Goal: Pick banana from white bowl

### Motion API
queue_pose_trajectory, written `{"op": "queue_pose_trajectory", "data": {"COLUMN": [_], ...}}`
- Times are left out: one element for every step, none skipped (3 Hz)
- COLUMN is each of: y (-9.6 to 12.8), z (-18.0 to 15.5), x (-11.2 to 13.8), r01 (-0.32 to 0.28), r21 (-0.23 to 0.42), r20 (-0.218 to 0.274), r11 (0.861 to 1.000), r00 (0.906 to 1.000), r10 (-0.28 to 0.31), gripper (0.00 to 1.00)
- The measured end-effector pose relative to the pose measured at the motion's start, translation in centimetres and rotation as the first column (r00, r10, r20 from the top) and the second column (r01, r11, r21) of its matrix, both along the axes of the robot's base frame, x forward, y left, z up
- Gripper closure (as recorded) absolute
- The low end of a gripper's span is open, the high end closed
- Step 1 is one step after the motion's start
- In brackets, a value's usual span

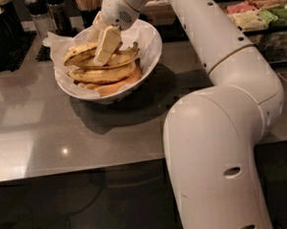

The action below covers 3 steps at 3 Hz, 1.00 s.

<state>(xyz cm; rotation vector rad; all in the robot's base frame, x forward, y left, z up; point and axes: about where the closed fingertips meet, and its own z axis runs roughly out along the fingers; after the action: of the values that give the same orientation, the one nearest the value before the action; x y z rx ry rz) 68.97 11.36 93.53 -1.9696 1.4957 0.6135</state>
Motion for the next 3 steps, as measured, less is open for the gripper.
{"op": "queue_pose_trajectory", "data": {"y": [0.00, 0.00, 0.10], "z": [0.00, 0.00, 0.56], "x": [0.00, 0.00, 0.13], "r01": [0.000, 0.000, 0.000], "r21": [0.000, 0.000, 0.024], "r20": [0.000, 0.000, 0.025], "r11": [1.000, 1.000, 1.000], "r00": [1.0000, 1.0000, 0.9997], "r10": [0.000, 0.000, 0.000], "gripper": [0.64, 0.88, 1.00]}}
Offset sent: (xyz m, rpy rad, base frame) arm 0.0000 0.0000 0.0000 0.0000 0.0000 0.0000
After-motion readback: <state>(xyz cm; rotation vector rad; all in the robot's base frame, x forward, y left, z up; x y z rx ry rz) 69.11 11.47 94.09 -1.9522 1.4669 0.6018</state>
